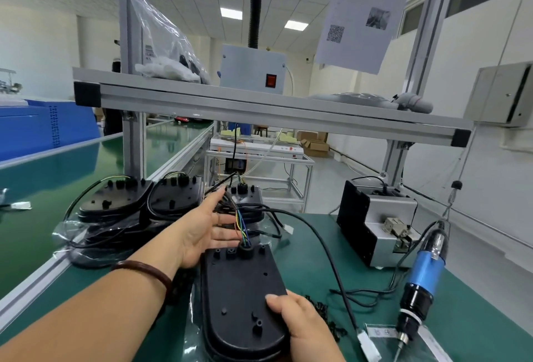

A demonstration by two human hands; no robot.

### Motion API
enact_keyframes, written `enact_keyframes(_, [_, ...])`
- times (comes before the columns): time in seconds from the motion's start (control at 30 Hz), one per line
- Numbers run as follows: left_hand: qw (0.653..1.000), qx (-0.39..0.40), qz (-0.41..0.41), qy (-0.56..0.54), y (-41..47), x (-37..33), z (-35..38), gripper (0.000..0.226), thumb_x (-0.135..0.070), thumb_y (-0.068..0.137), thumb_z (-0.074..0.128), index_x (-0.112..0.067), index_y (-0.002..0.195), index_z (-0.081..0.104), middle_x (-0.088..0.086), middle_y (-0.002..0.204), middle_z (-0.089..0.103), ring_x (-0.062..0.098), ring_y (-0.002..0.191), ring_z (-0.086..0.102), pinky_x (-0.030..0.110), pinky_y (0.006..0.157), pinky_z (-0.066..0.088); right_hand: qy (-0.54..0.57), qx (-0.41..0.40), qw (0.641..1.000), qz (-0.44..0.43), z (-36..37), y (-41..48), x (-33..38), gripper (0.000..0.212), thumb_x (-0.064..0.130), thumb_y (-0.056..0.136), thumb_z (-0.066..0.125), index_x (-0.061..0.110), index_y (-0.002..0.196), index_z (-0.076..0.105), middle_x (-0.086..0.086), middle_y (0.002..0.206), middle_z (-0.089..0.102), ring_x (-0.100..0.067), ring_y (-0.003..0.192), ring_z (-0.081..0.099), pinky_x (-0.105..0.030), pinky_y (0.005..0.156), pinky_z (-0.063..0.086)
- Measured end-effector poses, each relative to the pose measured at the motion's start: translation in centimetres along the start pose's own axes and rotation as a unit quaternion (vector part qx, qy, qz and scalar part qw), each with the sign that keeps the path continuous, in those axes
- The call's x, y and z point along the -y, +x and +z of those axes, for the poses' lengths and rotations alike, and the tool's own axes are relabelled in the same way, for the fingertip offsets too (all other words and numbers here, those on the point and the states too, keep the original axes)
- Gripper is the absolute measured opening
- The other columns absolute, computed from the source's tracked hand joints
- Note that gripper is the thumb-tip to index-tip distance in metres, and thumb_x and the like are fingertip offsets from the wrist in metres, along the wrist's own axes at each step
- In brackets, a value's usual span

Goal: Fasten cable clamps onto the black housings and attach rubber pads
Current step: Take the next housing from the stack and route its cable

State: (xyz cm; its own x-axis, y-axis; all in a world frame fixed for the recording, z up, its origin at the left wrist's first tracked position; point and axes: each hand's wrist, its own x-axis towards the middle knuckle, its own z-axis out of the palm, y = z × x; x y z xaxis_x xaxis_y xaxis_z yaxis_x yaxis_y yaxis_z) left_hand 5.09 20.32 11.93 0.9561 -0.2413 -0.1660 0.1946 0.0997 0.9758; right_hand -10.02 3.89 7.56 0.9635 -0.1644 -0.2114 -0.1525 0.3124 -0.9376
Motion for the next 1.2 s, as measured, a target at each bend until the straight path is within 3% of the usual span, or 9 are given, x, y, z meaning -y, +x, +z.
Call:
enact_keyframes(0.23, [0.997, -0.030, -0.031, 0.064, -1.5, 3.0, -0.6, 0.089, -0.076, 0.086, 0.023, -0.001, 0.104, 0.068, 0.024, 0.090, 0.072, 0.021, 0.071, 0.070, 0.022, 0.052, 0.054, -0.200, 0.082, 0.976, 0.026, -1.3, -1.1, -0.8, 0.039, 0.030, 0.068, 0.081, 0.007, 0.099, 0.072, -0.007, 0.091, 0.076, -0.021, 0.087, 0.073, -0.036, 0.091, 0.054])
enact_keyframes(0.5, [0.983, -0.101, -0.064, 0.137, -2.6, 5.2, -0.1, 0.069, -0.064, 0.092, 0.030, -0.010, 0.089, 0.072, 0.021, 0.090, 0.073, 0.020, 0.064, 0.066, 0.020, 0.050, 0.048, -0.489, 0.081, 0.868, -0.023, -1.8, -1.7, 0.2, 0.053, 0.072, 0.060, 0.063, 0.026, 0.086, 0.066, 0.014, 0.091, 0.067, 0.004, 0.081, 0.063, -0.015, 0.071, 0.047])
enact_keyframes(0.63, [0.975, -0.102, -0.048, 0.192, -2.9, 4.8, 0.6, 0.064, -0.067, 0.090, 0.035, -0.012, 0.087, 0.067, 0.010, 0.082, 0.075, 0.012, 0.048, 0.065, 0.023, 0.061, 0.048, -0.597, 0.143, 0.787, -0.060, -2.0, -1.4, 1.3, 0.052, 0.076, 0.070, 0.056, 0.026, 0.055, 0.057, 0.013, 0.053, 0.051, 0.001, 0.047, 0.046, -0.014, 0.047, 0.034])
enact_keyframes(0.73, [0.953, -0.154, 0.017, 0.258, -2.9, 3.7, 0.6, 0.063, -0.068, 0.081, 0.052, -0.007, 0.076, 0.063, 0.005, 0.059, 0.067, 0.011, 0.041, 0.059, 0.020, 0.050, 0.043, -0.646, 0.157, 0.744, -0.071, -2.2, -1.1, 2.5, 0.073, 0.086, 0.066, 0.049, 0.014, 0.060, 0.052, 0.003, 0.049, 0.051, -0.005, 0.039, 0.045, -0.017, 0.042, 0.032])
enact_keyframes(0.9, [0.993, -0.105, 0.052, 0.026, -3.6, 1.0, 1.5, 0.014, -0.018, 0.092, 0.062, -0.005, 0.096, 0.058, 0.003, 0.067, 0.055, 0.011, 0.050, 0.053, 0.025, 0.051, 0.052, -0.622, 0.004, 0.761, -0.184, -3.8, 4.4, 6.1, 0.061, 0.069, 0.085, 0.047, 0.010, 0.080, 0.063, -0.006, 0.075, 0.064, -0.017, 0.070, 0.061, -0.028, 0.064, 0.046])
enact_keyframes(0.97, [0.995, -0.044, 0.014, -0.089, -4.5, 0.1, 1.8, 0.016, -0.023, 0.097, 0.053, -0.009, 0.098, 0.060, -0.002, 0.059, 0.050, 0.007, 0.040, 0.042, 0.022, 0.042, 0.047, -0.640, -0.082, 0.733, -0.217, -5.0, 7.5, 7.0, 0.042, 0.047, 0.095, 0.050, 0.014, 0.117, 0.063, -0.007, 0.110, 0.066, -0.021, 0.099, 0.061, -0.029, 0.080, 0.045])
enact_keyframes(1.07, [0.998, -0.007, 0.021, -0.060, -5.3, -0.3, 1.7, 0.048, -0.055, 0.097, 0.035, -0.017, 0.077, 0.056, -0.007, 0.051, 0.032, 0.007, 0.038, 0.023, 0.020, 0.037, 0.029, -0.682, -0.068, 0.716, -0.130, -6.5, 11.2, 5.6, 0.063, 0.039, 0.095, 0.052, 0.010, 0.148, 0.033, -0.013, 0.139, 0.051, -0.026, 0.116, 0.053, -0.030, 0.095, 0.044])
enact_keyframes(1.13, [0.999, 0.024, 0.041, -0.014, -5.7, -0.3, 1.9, 0.056, -0.063, 0.094, 0.030, -0.021, 0.061, 0.045, -0.007, 0.050, 0.024, 0.008, 0.040, 0.018, 0.020, 0.036, 0.022, -0.647, -0.065, 0.752, -0.109, -6.8, 12.6, 4.3, 0.059, 0.039, 0.095, 0.051, 0.010, 0.144, 0.037, -0.011, 0.138, 0.051, -0.028, 0.121, 0.051, -0.035, 0.099, 0.043])
enact_keyframes(1.2, [0.997, 0.053, 0.057, 0.010, -5.8, -0.3, 1.9, 0.058, -0.064, 0.094, 0.028, -0.022, 0.055, 0.037, -0.006, 0.051, 0.021, 0.010, 0.042, 0.015, 0.021, 0.036, 0.019, -0.551, -0.078, 0.817, -0.148, -7.0, 13.2, 3.8, 0.034, 0.040, 0.098, 0.046, 0.009, 0.109, 0.057, -0.008, 0.099, 0.060, -0.025, 0.089, 0.057, -0.031, 0.079, 0.043])
